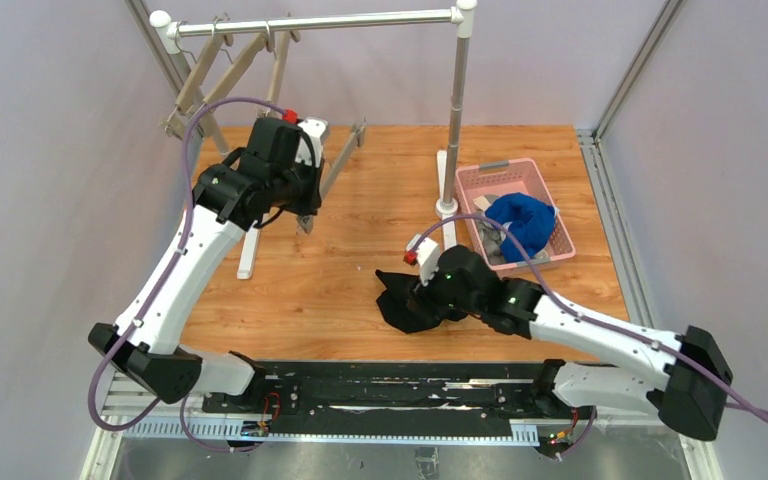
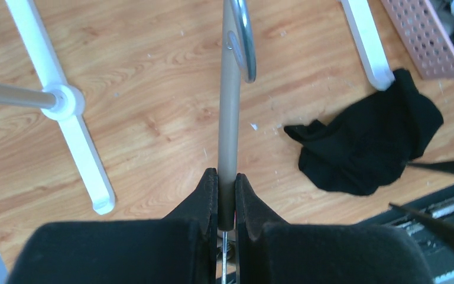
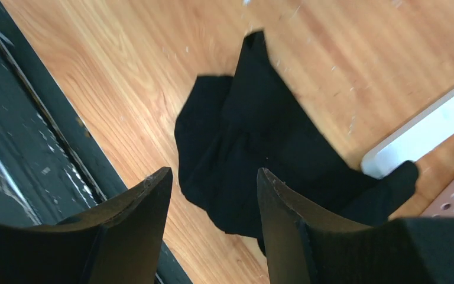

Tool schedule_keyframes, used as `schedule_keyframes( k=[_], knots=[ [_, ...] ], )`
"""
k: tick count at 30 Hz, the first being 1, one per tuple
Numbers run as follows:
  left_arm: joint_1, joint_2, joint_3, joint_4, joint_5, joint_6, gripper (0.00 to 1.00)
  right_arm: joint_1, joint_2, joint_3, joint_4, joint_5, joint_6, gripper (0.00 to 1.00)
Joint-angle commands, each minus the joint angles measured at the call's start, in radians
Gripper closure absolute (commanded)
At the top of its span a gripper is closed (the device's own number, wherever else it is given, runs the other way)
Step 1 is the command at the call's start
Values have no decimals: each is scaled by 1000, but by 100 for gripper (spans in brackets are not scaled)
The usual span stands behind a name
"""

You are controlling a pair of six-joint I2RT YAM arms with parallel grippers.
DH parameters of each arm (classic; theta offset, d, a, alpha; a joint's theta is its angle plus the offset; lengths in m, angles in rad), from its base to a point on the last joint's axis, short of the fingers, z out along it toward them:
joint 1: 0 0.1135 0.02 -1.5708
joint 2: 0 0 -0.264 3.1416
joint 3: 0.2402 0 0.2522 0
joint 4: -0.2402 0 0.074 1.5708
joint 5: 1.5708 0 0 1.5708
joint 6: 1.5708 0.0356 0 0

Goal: Remove the underwear clipped to the hanger

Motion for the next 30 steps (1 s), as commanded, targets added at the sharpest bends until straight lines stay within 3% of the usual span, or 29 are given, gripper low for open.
schedule_keyframes(
  k=[1, 7, 12, 15, 18, 20, 24, 30],
  knots=[
    [56, 44, 128, 2, 61, 21, 100, 85, 123, 5, -65, 124, -30, 44],
    [88, 105, 249, -8, 121, 12, 100, 118, 363, 68, -34, 104, 25, 43],
    [88, 134, 318, -15, 130, -2, 100, 155, 570, 117, -32, 137, 67, 49],
    [90, 145, 360, -15, 125, -4, 100, 188, 682, 164, -73, 186, 87, 62],
    [91, 166, 416, -26, 118, 0, 100, 213, 744, 212, -125, 238, 123, 84],
    [93, 186, 461, -49, 115, 7, 100, 225, 736, 233, -152, 261, 154, 99],
    [94, 203, 524, -66, 116, 15, 100, 234, 614, 227, -151, 308, 197, 99],
    [104, 227, 581, -86, 112, 19, 100, 210, 360, 227, -219, 559, 192, 99]
  ],
)
